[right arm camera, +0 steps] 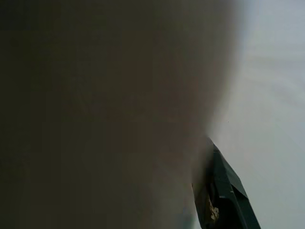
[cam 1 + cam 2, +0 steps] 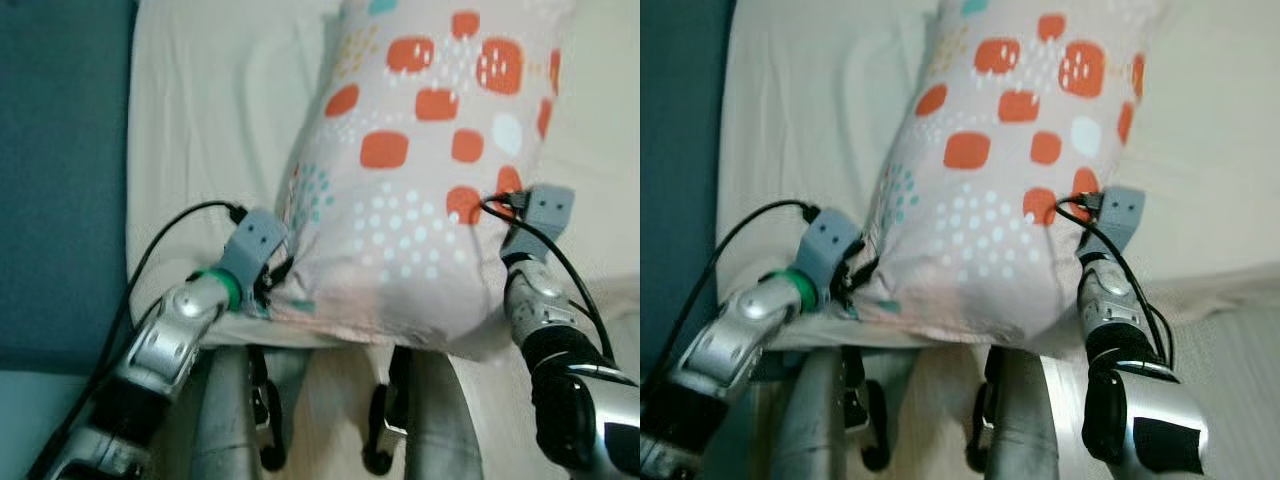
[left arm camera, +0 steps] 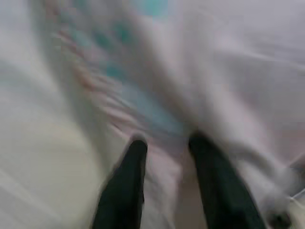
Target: Clean up the room
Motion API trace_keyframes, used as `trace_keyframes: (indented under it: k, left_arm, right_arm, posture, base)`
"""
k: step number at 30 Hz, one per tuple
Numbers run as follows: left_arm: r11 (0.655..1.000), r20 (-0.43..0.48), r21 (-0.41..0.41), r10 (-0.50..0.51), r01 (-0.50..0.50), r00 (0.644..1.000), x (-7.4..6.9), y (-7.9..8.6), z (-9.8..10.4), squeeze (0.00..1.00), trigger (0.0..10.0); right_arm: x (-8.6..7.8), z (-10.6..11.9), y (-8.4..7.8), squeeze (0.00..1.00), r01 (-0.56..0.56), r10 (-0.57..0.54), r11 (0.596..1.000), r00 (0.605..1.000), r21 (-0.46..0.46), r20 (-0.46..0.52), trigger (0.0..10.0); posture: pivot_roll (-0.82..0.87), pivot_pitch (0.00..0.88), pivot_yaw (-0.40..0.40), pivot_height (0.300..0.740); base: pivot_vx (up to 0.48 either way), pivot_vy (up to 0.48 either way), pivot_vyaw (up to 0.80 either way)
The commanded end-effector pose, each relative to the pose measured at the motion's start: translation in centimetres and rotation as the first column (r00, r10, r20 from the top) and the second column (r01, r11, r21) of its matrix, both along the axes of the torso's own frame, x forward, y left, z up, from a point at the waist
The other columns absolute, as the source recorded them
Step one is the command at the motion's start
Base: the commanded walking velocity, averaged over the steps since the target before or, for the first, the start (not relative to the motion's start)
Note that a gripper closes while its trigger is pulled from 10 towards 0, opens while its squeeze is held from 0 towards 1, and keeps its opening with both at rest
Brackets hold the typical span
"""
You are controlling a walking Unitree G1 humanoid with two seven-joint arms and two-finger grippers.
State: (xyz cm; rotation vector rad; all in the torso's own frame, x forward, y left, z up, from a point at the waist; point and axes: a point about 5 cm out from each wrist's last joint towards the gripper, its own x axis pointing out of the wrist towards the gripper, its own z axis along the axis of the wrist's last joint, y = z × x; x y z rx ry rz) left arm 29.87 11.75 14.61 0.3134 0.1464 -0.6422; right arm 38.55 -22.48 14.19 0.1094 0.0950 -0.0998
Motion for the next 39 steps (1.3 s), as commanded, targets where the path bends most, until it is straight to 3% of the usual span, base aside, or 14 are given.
trace_keyframes:
  k: [1, 3, 7, 11, 12, 14, 19, 23, 27, 29, 30, 32, 33, 39]
  left_arm:
    - [0.998, -0.062, -0.022, -0.060, 0.059, 0.996, -1.1, -1.0, -0.9, 0.00, 10.0]
    - [0.997, -0.070, -0.052, -0.066, 0.062, 0.995, -1.7, -1.4, -0.8, 0.00, 10.0]
    - [0.981, -0.106, -0.167, -0.117, 0.098, 0.987, -5.1, -2.4, -0.2, 0.00, 10.0]
    - [0.974, -0.108, -0.197, -0.133, 0.110, 0.985, -5.7, -3.0, 0.2, 0.00, 10.0]
    - [0.969, -0.099, -0.218, -0.138, 0.114, 0.985, -5.7, -3.8, 0.5, 0.00, 10.0]
    - [0.967, -0.093, -0.228, -0.140, 0.116, 0.986, -5.7, -4.2, 0.7, 0.00, 10.0]
    - [0.963, -0.093, -0.243, -0.141, 0.115, 0.986, -5.8, -4.7, 1.1, 0.00, 10.0]
    - [0.992, 0.029, -0.058, 0.110, -0.108, 0.994, -2.9, -0.8, 1.3, 0.00, 10.0]
    - [0.984, 0.069, -0.025, 0.177, -0.176, 0.982, -2.2, 0.5, 1.8, 0.00, 10.0]
    - [0.906, 0.239, 0.004, 0.410, -0.423, 0.880, 0.1, 5.5, 4.9, 0.00, 10.0]
    - [0.906, 0.239, 0.004, 0.410, -0.423, 0.880, 0.1, 5.5, 4.9, 0.00, 10.0]
    - [0.805, 0.404, -0.033, 0.553, -0.592, 0.729, 1.1, 9.3, 8.4, 0.00, 10.0]
    - [0.783, 0.441, -0.056, 0.577, -0.620, 0.688, 1.2, 10.1, 9.4, 0.00, 10.0]
    - [0.751, 0.502, -0.197, 0.630, -0.631, 0.592, 0.8, 11.3, 12.6, 0.00, 10.0]
  right_arm:
    - [0.0, -1.0, 1.6, 0.00, -0.064, 0.064, 0.998, 0.997, -0.005, -0.050, 10.0]
    - [0.3, -0.7, 2.2, 0.00, -0.080, 0.080, 0.997, 0.996, -0.008, -0.049, 10.0]
    - [1.9, 2.4, 5.9, 0.00, -0.207, 0.207, 0.978, 0.978, -0.005, 0.027, 10.0]
    - [2.6, 4.6, 8.5, 0.00, -0.300, 0.301, 0.954, 0.950, -0.029, 0.078, 10.0]
    - [3.0, 6.1, 10.5, 0.00, -0.362, 0.365, 0.931, 0.924, -0.042, 0.111, 10.0]
    - [3.0, 6.5, 11.3, 0.00, -0.386, 0.389, 0.921, 0.913, -0.049, 0.123, 10.0]
    - [3.1, 7.2, 12.4, 0.00, -0.419, 0.422, 0.906, 0.895, -0.056, 0.143, 10.0]
    - [2.9, 6.2, 10.8, 0.00, -0.383, 0.389, 0.921, 0.911, -0.070, 0.135, 10.0]
    - [2.8, 5.7, 10.1, 0.00, -0.367, 0.372, 0.928, 0.919, -0.065, 0.132, 10.0]
    - [2.1, 3.9, 7.1, 0.00, -0.294, 0.300, 0.954, 0.946, -0.058, 0.124, 10.0]
    - [2.1, 3.9, 7.1, 0.00, -0.294, 0.300, 0.954, 0.946, -0.058, 0.124, 10.0]
    - [1.2, 2.3, 4.3, 0.00, -0.225, 0.230, 0.973, 0.967, -0.059, 0.112, 10.0]
    - [1.0, 2.0, 3.6, 0.00, -0.207, 0.213, 0.976, 0.971, -0.062, 0.108, 10.0]
    - [1.1, 2.8, 2.8, 0.00, -0.197, 0.206, 0.977, 0.970, -0.078, 0.127, 10.0]
  posture:
    - [0.16, 0.310, 0.103, 0.603]
    - [0.17, 0.313, 0.094, 0.603]
    - [0.20, 0.322, 0.067, 0.603]
    - [0.20, 0.322, 0.067, 0.603]
    - [0.20, 0.325, 0.045, 0.603]
    - [0.20, 0.327, 0.037, 0.603]
    - [0.20, 0.326, 0.035, 0.603]
    - [0.16, 0.319, 0.036, 0.603]
    - [0.15, 0.320, 0.041, 0.603]
    - [0.13, 0.314, 0.059, 0.603]
    - [0.13, 0.314, 0.059, 0.603]
    - [0.11, 0.306, 0.069, 0.603]
    - [0.11, 0.301, 0.075, 0.603]
    - [0.10, 0.285, 0.080, 0.603]
  base:
    - [0.000, 0.000, 0.00]
    - [0.000, 0.000, 0.00]
    - [0.000, 0.000, 0.00]
    - [0.000, 0.000, 0.00]
    - [0.000, 0.000, 0.00]
    - [0.000, 0.000, 0.00]
    - [0.000, 0.000, 0.00]
    - [0.000, 0.000, 0.00]
    - [0.000, 0.000, 0.00]
    - [0.000, 0.000, 0.00]
    - [0.000, 0.000, 0.00]
    - [0.000, 0.000, 0.00]
    - [0.000, 0.000, 0.00]
    - [0.000, 0.000, 0.00]
